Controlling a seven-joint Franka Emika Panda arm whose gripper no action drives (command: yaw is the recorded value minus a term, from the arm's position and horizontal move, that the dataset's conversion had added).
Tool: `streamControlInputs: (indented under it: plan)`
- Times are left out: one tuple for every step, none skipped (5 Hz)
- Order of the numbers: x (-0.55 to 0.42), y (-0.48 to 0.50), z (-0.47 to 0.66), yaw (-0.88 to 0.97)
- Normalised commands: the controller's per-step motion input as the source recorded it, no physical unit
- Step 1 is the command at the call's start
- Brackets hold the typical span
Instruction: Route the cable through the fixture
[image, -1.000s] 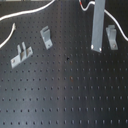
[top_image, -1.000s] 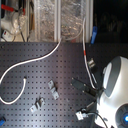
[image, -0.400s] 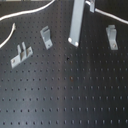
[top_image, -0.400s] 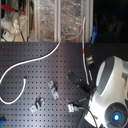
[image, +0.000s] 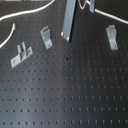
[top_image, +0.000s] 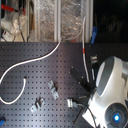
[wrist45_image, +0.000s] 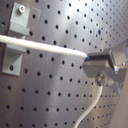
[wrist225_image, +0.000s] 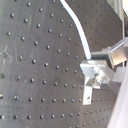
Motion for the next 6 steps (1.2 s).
streamControlInputs:
  plan:
    - [0.000,0.000,0.00,0.00]
    - [0.207,0.001,0.13,-0.21]
    - [0.011,0.017,0.00,0.12]
    - [0.102,0.029,0.10,0.00]
    - [0.124,0.028,0.14,-0.27]
    - [0.000,0.000,0.05,0.00]
